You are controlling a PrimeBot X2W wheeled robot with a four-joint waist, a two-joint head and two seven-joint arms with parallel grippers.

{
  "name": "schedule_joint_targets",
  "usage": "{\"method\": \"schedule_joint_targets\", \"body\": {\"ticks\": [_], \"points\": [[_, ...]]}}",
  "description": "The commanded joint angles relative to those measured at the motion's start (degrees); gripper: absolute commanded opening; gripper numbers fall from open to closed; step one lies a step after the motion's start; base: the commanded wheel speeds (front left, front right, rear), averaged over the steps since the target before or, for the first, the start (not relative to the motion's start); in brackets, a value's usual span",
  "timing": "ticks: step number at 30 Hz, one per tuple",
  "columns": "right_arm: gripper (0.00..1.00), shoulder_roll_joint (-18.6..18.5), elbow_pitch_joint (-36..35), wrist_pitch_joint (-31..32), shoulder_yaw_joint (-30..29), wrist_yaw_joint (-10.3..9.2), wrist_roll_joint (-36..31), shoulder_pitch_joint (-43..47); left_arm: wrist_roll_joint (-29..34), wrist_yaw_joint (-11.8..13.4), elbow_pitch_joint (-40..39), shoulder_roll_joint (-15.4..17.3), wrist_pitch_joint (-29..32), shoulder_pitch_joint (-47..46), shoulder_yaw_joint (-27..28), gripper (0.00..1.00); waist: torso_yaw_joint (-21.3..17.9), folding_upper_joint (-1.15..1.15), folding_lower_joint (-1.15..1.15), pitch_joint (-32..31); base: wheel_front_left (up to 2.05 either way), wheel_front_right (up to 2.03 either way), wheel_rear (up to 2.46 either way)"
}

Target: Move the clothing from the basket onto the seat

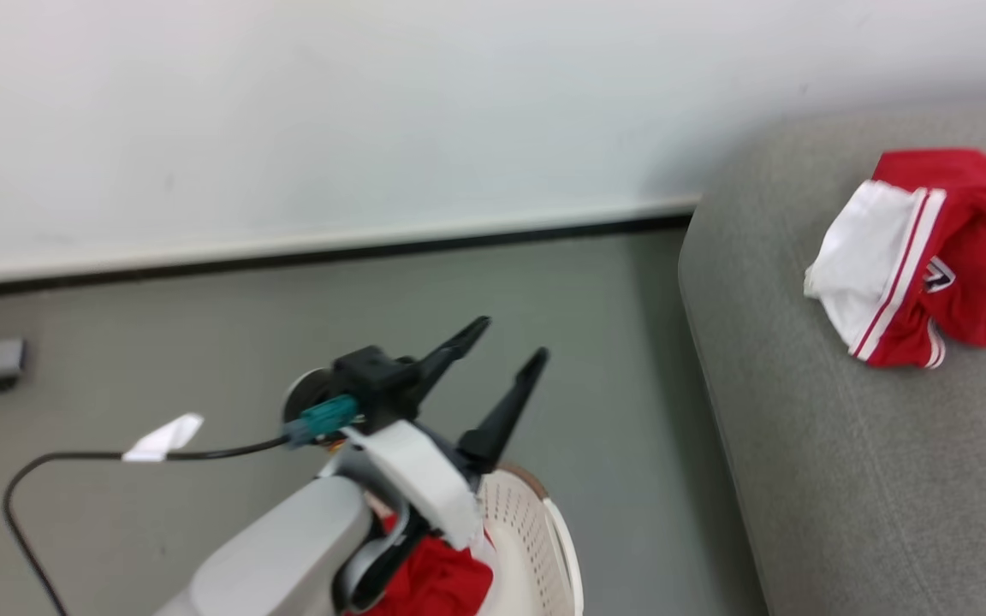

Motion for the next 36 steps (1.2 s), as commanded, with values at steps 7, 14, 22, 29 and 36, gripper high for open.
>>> {"method": "schedule_joint_targets", "body": {"ticks": [7, 14, 22, 29, 36], "points": [[1.00, 3.7, -13.9, -8.9, -0.7, -0.15, 1.0, 8.7, 0.6, 3.5, -4.2, 5.2, -0.1, 8.6, 9.0, 1.00, 3.6, 0.00, 0.02, -8.5, 0.00, 0.00, 0.00], [1.00, 8.2, -20.3, -15.2, -1.0, -0.15, -1.2, 13.3, 0.2, 6.4, -6.4, 7.9, -0.1, 14.0, 15.7, 1.00, 5.5, 0.00, 0.02, -10.6, 0.00, 0.00, 0.00], [1.00, 16.1, -24.5, -24.2, -5.0, -0.14, -4.8, 23.1, 1.8, 10.9, -10.3, 7.3, -0.1, 24.4, 28.5, 1.00, 8.2, 0.00, 0.02, -12.9, 0.00, 0.00, 0.00], [1.00, 23.1, -26.2, -31.0, -8.9, -0.14, -10.5, 33.7, 6.3, 9.8, -13.3, 4.3, -0.1, 33.2, 38.1, 1.00, 10.1, 0.00, 0.02, -13.6, 0.00, 0.00, 0.00], [1.00, 27.9, -24.1, -33.4, -11.4, -0.14, -18.7, 39.2, 12.2, 6.8, -14.2, -1.4, -0.1, 39.0, 44.4, 1.00, 10.4, 0.00, 0.02, -13.5, 0.00, 0.00, 0.00]]}}
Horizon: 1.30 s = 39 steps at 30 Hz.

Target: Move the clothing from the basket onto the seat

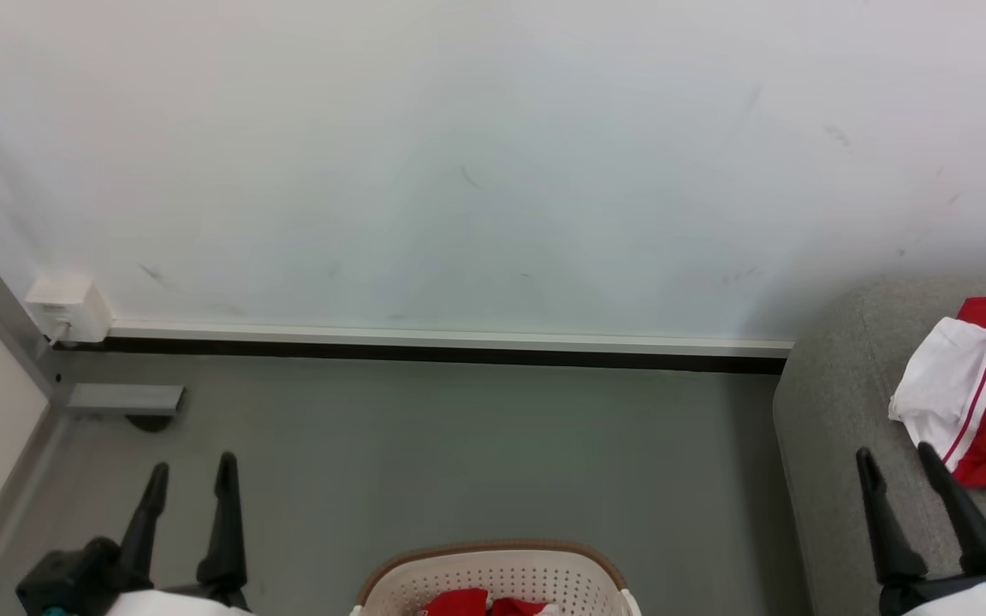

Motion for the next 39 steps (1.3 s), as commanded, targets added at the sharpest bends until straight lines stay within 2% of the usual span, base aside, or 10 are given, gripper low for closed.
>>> {"method": "schedule_joint_targets", "body": {"ticks": [1, 8, 13, 21, 30, 39], "points": [[1.00, 1.0, 0.6, -0.5, -0.6, -0.13, -1.6, 1.5, 1.9, -0.9, 0.0, -1.0, 0.0, 1.5, 1.2, 1.00, -0.1, 0.00, 0.00, -0.1, 0.00, 0.00, 0.00], [1.00, 5.2, -0.2, -1.0, -2.8, -0.13, -6.3, 3.6, 7.2, -4.2, 0.8, -5.6, 0.0, 5.2, 5.3, 1.00, -0.5, 0.00, 0.00, -0.1, 0.00, 0.00, 0.00], [1.00, 6.1, -1.3, -1.0, -3.3, -0.13, -8.7, 3.9, 10.0, -6.5, 1.4, -7.8, 0.0, 5.3, 7.5, 1.00, -0.5, 0.00, 0.00, 0.1, 0.00, 0.00, 0.00], [1.00, 6.1, -1.3, -1.0, -3.6, -0.13, -9.3, 3.6, 12.9, -9.3, 2.6, -9.9, 0.0, 4.3, 10.1, 1.00, -0.6, 0.00, 0.00, 0.4, 0.00, 0.00, 0.00], [1.00, 5.9, -0.7, -1.0, -3.0, -0.13, -8.7, 2.7, 14.6, -11.0, 3.6, -11.5, 0.0, 3.8, 12.0, 1.00, -1.2, 0.00, 0.00, 0.8, 0.00, 0.00, 0.00], [1.00, 4.7, -0.1, -1.0, -2.9, -0.13, -8.0, 0.0, 15.5, -12.6, 5.2, -12.6, 0.0, 1.1, 11.2, 1.00, -3.0, 0.00, 0.00, 3.1, 0.00, 0.00, 0.00]]}}
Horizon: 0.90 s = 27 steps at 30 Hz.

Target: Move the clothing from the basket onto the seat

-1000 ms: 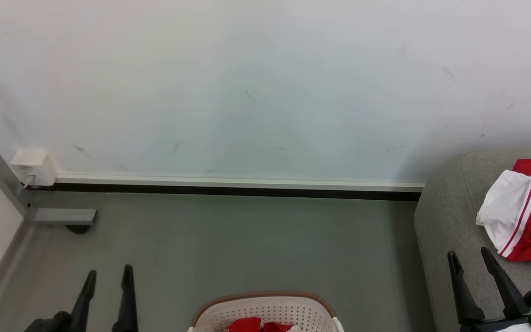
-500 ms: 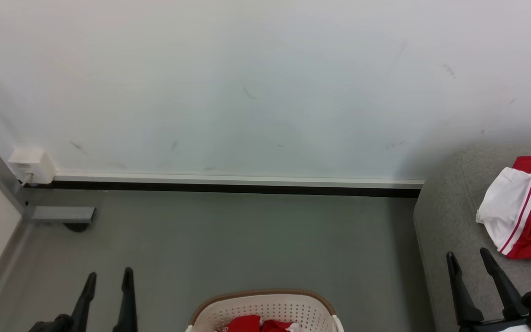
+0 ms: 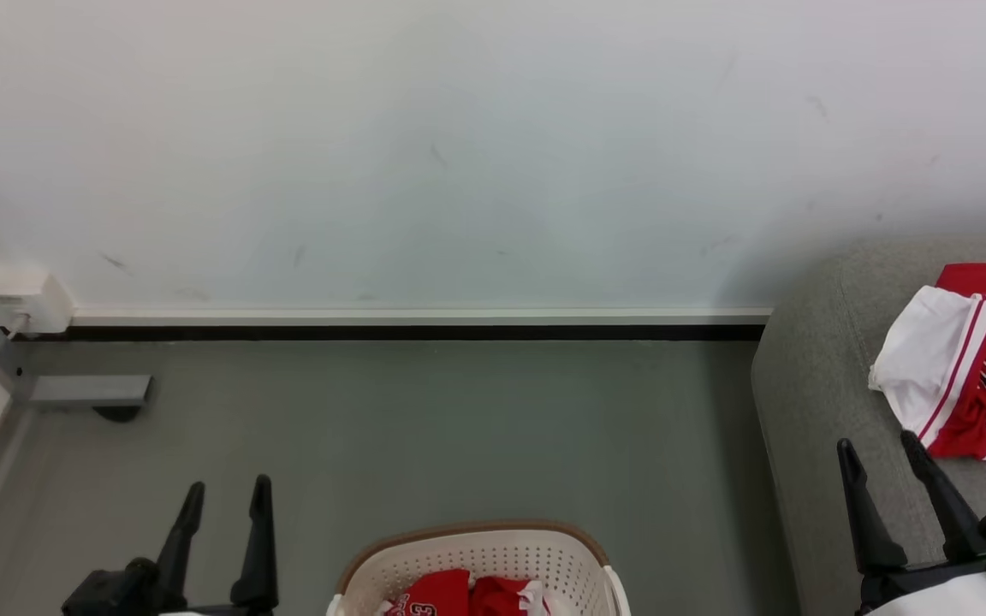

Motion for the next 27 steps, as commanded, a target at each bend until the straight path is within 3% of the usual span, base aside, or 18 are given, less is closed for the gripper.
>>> {"method": "schedule_joint_targets", "body": {"ticks": [1, 13, 27], "points": [[1.00, -0.5, 0.1, -0.4, -0.1, -0.13, 0.4, -1.5, 0.6, -0.4, 0.7, -0.3, 0.0, -1.4, -0.1, 1.00, -0.8, 0.00, 0.00, 1.3, 0.00, 0.00, 0.00], [1.00, -2.7, -2.2, -0.4, -1.8, -0.13, 0.4, -8.6, 1.9, -2.1, 8.8, -0.7, 0.0, -10.0, -4.8, 1.00, -3.5, 0.00, 0.00, 11.1, 0.00, 0.00, 0.00], [1.00, -3.7, -7.8, -0.4, -1.8, -0.13, 3.9, -18.6, 1.4, -3.5, 32.6, 0.1, 1.6, -24.8, -12.0, 1.00, -7.1, 0.00, 0.00, 24.1, 0.00, 0.00, 0.00]]}}
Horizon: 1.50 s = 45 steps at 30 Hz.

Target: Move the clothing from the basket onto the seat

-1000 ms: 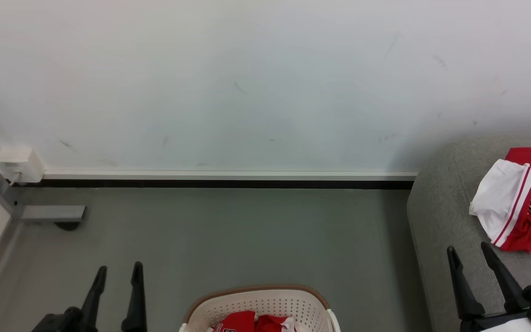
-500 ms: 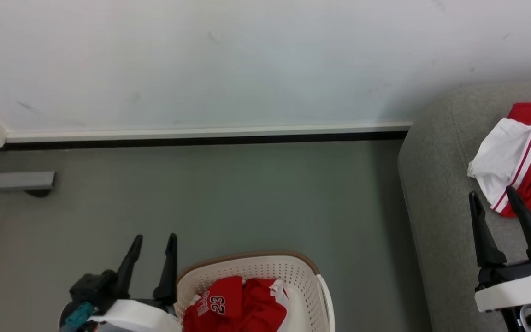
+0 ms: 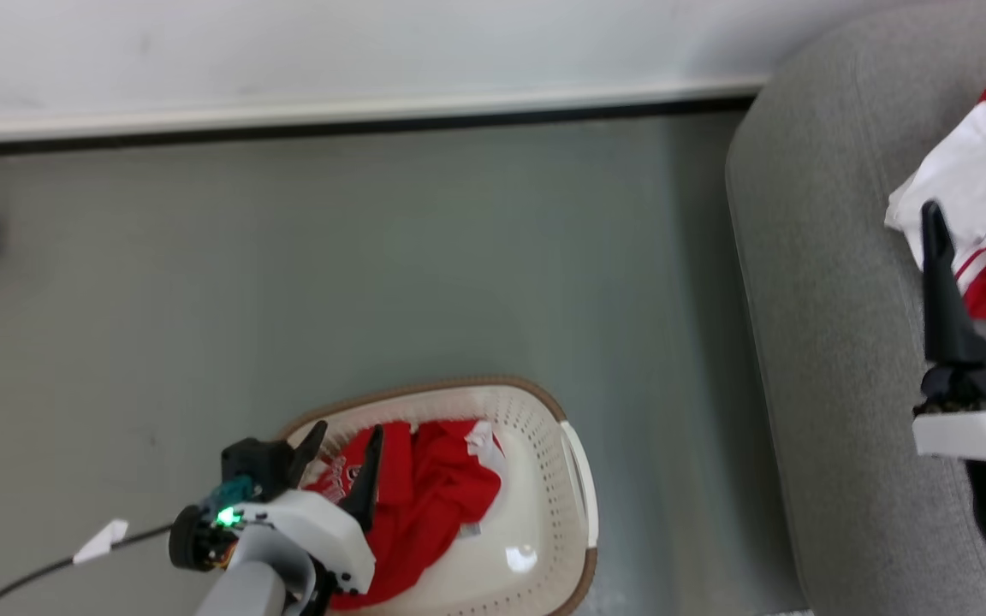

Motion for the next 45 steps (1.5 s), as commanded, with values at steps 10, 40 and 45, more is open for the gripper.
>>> {"method": "schedule_joint_targets", "body": {"ticks": [10, 40, 45], "points": [[1.00, 1.6, -5.8, -0.4, -1.5, -0.13, 2.9, -5.9, 0.4, -0.2, 17.4, 1.4, 1.2, -12.4, -5.2, 1.00, -4.2, 0.00, -0.01, 13.6, 0.00, 0.00, 0.00], [1.00, 8.1, -21.2, -0.4, -2.0, -0.13, 4.3, -10.1, 4.5, 2.1, 31.8, 8.2, 10.1, -32.1, -16.3, 1.00, -13.0, 0.00, -0.01, 34.8, 0.00, 0.00, 0.00], [1.00, 8.8, -21.1, -0.4, -2.2, -0.13, 3.9, -9.4, 6.1, 1.7, 32.0, 8.4, 12.9, -31.7, -18.6, 1.00, -13.2, 0.00, -0.01, 35.2, 0.00, 0.00, 0.00]]}}
